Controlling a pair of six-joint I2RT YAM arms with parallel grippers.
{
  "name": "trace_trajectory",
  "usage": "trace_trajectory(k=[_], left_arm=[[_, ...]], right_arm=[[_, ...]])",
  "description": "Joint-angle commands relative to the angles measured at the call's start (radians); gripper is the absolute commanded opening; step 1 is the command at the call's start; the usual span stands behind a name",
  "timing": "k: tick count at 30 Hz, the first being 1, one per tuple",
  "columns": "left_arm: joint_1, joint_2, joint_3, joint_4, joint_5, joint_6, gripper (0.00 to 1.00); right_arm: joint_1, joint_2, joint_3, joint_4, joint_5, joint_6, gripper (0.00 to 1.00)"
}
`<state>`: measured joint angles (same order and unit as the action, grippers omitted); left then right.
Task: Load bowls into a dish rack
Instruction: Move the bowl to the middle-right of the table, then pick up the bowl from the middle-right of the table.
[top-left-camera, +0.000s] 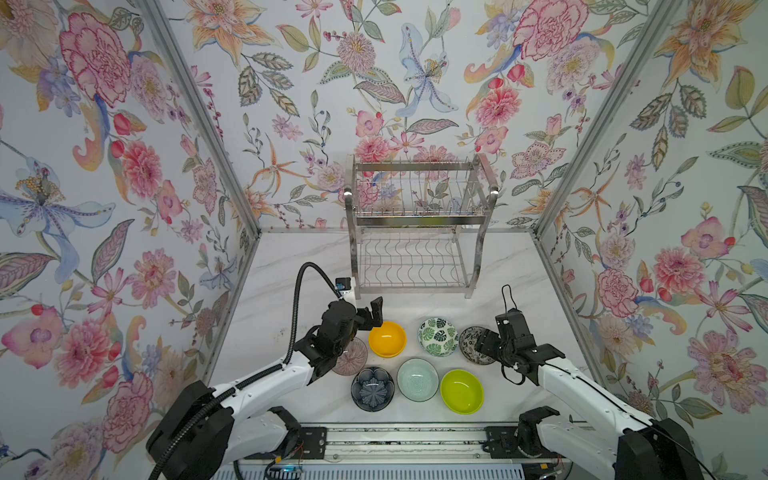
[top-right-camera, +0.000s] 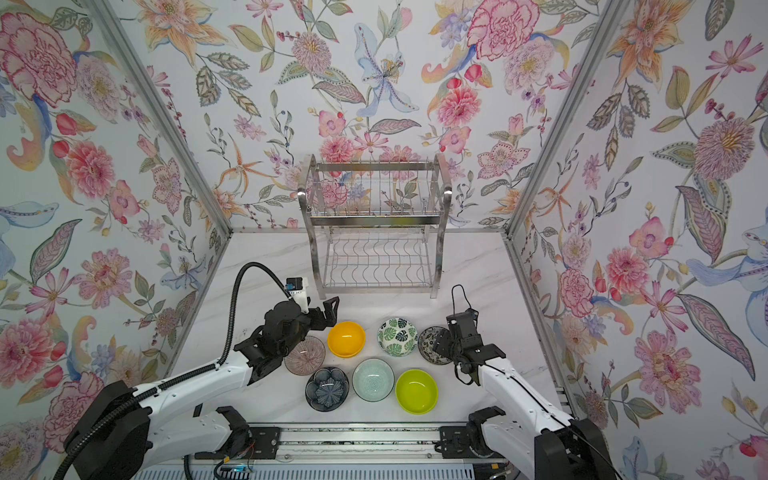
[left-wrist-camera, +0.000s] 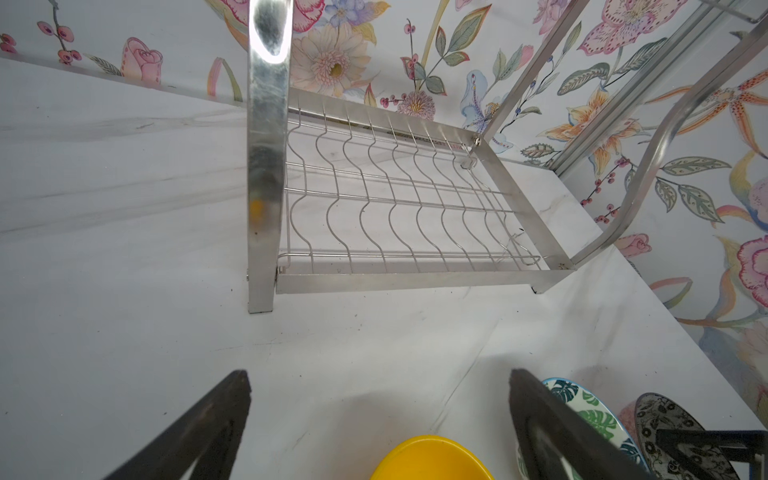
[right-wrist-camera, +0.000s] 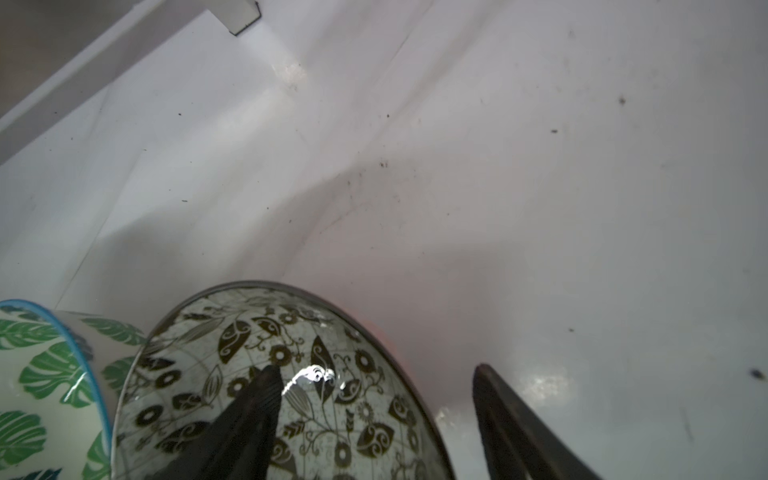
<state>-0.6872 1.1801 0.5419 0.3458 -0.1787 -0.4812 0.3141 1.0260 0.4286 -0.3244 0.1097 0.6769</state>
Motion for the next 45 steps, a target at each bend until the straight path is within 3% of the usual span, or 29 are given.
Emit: trace_trajectory(k=[1,4,9,15,18,21,23,27,31,35,42,45], left_arm=[[0.005,0.001,0.006,0.026,0.016,-0.007,0.99],[0.005,-0.008,0.003,0.016,0.007,-0.004,0.99],[0.006,-0.029,-0.007,0.003,-0.013,0.000,0.99],[0.006,-0.041,-0.013,-0.001,-0.023,-0.002,0.99],[0.007,-0.036,-0.010,0.000,-0.021,0.000,0.99],[0.008,-0.035,-0.002,-0.007,-0.010,0.003,0.99],[0.008,-0.035,-0.001,-0.006,-0.008,0.006,0.99],[0.008,-0.030,0.000,-0.007,-0.006,0.007,0.99],[0.008,-0.028,0.002,-0.013,0.007,-0.003,0.99],[0.028,-0.037,0.010,-0.029,0.028,-0.029,0.99],[0.152,-0.072,0.036,-0.098,0.195,-0.133,0.99],[0.205,-0.099,0.015,-0.088,0.255,-0.162,0.99]], right_arm=[[0.004,0.025,-0.023,0.027,0.005,0.025,0.66],[-0.008,0.064,-0.024,0.070,-0.001,0.024,0.59],[-0.046,0.117,0.005,0.116,-0.014,0.046,0.38],[-0.176,0.182,0.055,0.157,-0.037,0.013,0.17],[-0.226,0.236,0.097,0.165,-0.051,-0.023,0.21],[-0.236,0.283,0.146,0.132,-0.050,-0.064,0.31],[-0.237,0.286,0.169,0.105,-0.045,-0.084,0.45],[-0.234,0.230,0.193,0.048,-0.026,-0.113,0.58],[-0.191,0.112,0.236,-0.045,0.075,-0.166,0.70],[-0.076,0.066,0.277,-0.075,0.149,-0.237,0.71],[0.069,0.244,0.357,-0.139,0.163,-0.286,0.71],[0.088,0.272,0.354,-0.106,0.152,-0.290,0.64]])
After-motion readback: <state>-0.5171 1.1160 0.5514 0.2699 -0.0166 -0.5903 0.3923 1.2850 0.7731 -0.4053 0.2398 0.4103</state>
